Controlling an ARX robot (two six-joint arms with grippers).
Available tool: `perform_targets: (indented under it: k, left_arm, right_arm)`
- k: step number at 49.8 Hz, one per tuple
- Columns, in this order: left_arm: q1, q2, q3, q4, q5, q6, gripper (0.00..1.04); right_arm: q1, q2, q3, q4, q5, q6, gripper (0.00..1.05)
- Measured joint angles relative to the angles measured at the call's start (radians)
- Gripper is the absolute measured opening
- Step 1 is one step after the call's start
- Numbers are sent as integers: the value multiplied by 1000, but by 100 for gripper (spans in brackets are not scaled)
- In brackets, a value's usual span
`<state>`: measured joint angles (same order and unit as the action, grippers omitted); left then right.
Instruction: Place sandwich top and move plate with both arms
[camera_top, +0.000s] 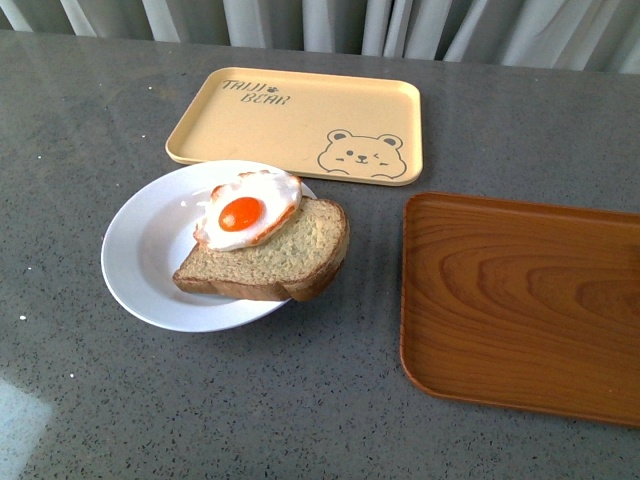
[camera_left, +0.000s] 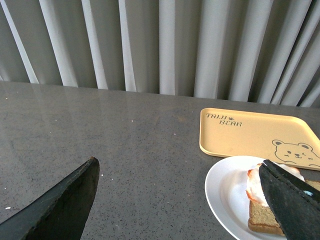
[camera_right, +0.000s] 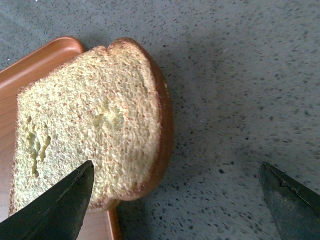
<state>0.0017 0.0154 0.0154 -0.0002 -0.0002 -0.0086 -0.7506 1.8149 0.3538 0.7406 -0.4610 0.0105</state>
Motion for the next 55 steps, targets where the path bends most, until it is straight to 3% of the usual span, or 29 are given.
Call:
perform_targets:
  k: [16, 21, 36, 44, 47, 55]
  left_arm:
    - [0, 0, 0, 0, 0, 0, 96]
    - [0, 0, 0, 0, 0, 0, 96]
    - [0, 0, 0, 0, 0, 0, 96]
    - [0, 0, 0, 0, 0, 0, 96]
    - [0, 0, 0, 0, 0, 0, 96]
    - [0, 0, 0, 0, 0, 0, 96]
  right_arm:
    - [80, 127, 46, 106, 48, 116, 95]
    - [90, 134, 49, 108, 45, 138, 82]
    - [92, 120, 48, 99, 16, 202, 27]
    - [80, 70, 44, 69, -16, 222, 7]
    - [75, 50, 44, 58, -31, 227, 1]
    - [53, -50, 44, -7, -81, 257, 2]
